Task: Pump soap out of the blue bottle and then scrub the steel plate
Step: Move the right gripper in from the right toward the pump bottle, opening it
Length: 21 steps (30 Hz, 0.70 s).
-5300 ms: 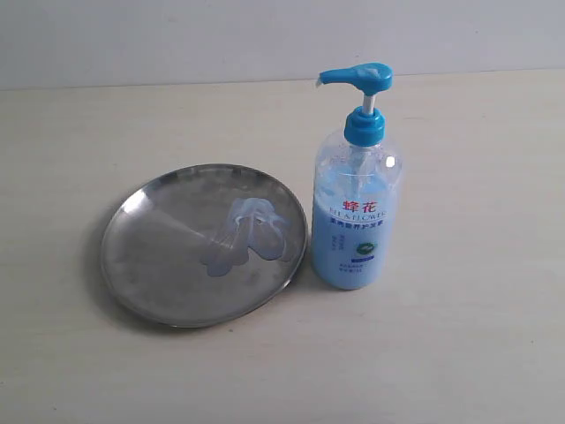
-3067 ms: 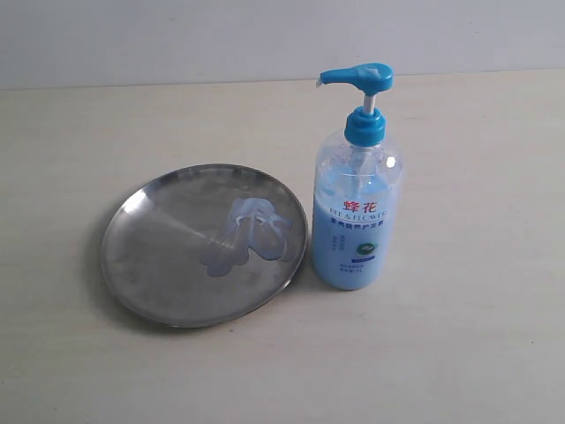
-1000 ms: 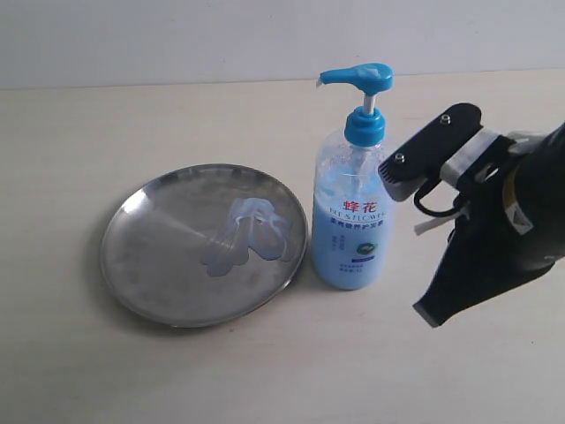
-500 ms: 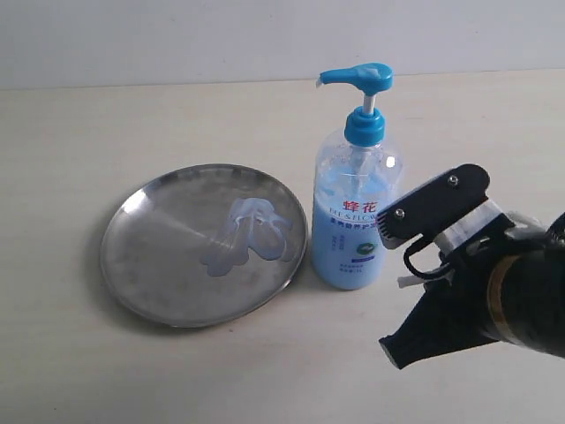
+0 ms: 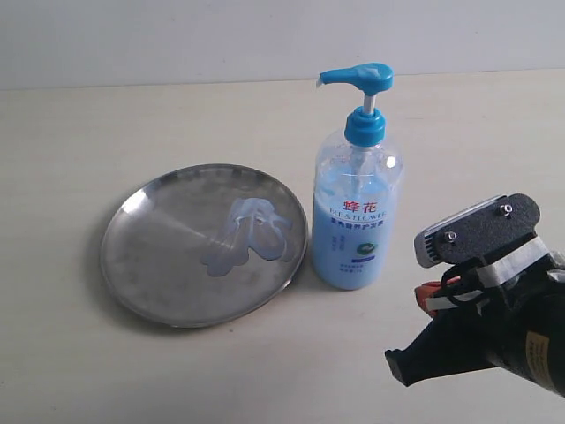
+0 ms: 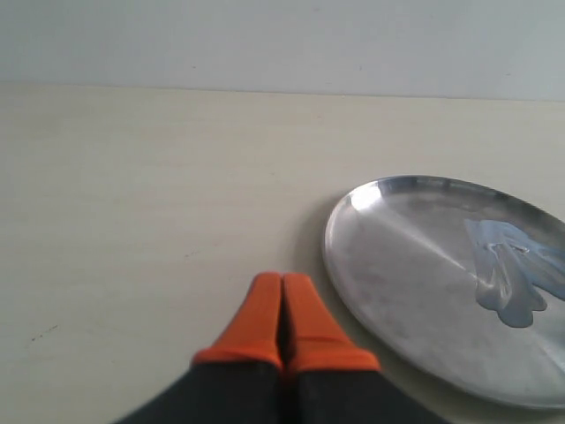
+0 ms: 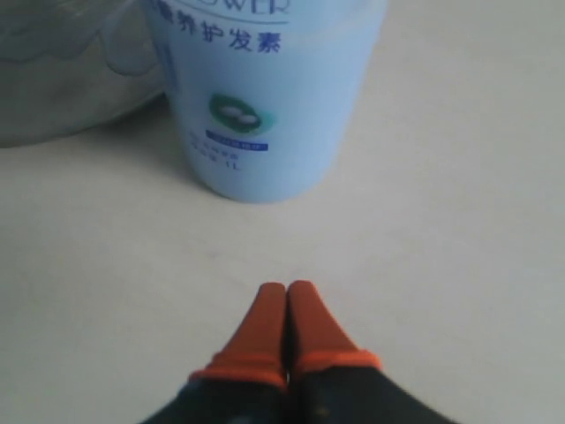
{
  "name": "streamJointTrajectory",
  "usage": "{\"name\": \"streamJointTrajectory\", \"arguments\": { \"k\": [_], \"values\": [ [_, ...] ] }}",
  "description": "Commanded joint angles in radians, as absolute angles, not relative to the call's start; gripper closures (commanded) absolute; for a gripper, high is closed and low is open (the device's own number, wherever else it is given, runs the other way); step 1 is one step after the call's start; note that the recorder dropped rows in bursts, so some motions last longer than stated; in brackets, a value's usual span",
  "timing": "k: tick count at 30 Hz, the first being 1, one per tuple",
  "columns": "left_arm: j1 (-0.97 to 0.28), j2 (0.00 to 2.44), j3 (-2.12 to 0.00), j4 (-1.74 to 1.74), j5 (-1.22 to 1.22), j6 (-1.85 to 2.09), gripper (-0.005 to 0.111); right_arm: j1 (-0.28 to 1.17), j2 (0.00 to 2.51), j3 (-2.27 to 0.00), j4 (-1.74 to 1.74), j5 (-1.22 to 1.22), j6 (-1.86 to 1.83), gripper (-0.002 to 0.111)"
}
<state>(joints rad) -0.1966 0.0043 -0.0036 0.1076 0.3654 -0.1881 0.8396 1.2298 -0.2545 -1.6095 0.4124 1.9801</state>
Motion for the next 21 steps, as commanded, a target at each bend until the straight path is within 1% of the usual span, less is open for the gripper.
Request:
{"name": "streamJointTrajectory", "arguments": {
  "k": [1, 6, 7, 8, 10, 11, 16, 21],
  "values": [
    [-0.196, 0.000, 0.000, 0.101, 0.353, -0.183, 0.107, 0.843, 1.222, -0.256, -1.532, 0.432, 1.904, 0.108],
    [-0.196, 0.000, 0.000, 0.101, 0.353, -0.183, 0.107, 0.843, 1.222, -0.340, -0.997, 0.485, 1.327, 0.108],
    [-0.196, 0.000, 0.000, 0.101, 0.353, -0.183, 0.107, 0.843, 1.222, -0.375, -0.838, 0.511, 1.129, 0.108],
    [-0.196, 0.000, 0.000, 0.101, 0.353, -0.183, 0.107, 0.843, 1.222, -0.429, -0.634, 0.596, 0.899, 0.108],
    [-0.196, 0.000, 0.000, 0.101, 0.353, -0.183, 0.107, 0.843, 1.222, -0.499, -0.432, 0.721, 0.651, 0.108],
    [-0.196, 0.000, 0.000, 0.101, 0.353, -0.183, 0.107, 0.843, 1.222, -0.519, -0.340, 0.742, 0.543, 0.108],
    [-0.196, 0.000, 0.000, 0.101, 0.353, -0.183, 0.107, 0.843, 1.222, -0.526, 0.109, 0.615, 0.077, 0.108],
    [-0.196, 0.000, 0.000, 0.101, 0.353, -0.183, 0.107, 0.843, 1.222, -0.509, 0.304, 0.438, -0.102, 0.108]
  ]
}}
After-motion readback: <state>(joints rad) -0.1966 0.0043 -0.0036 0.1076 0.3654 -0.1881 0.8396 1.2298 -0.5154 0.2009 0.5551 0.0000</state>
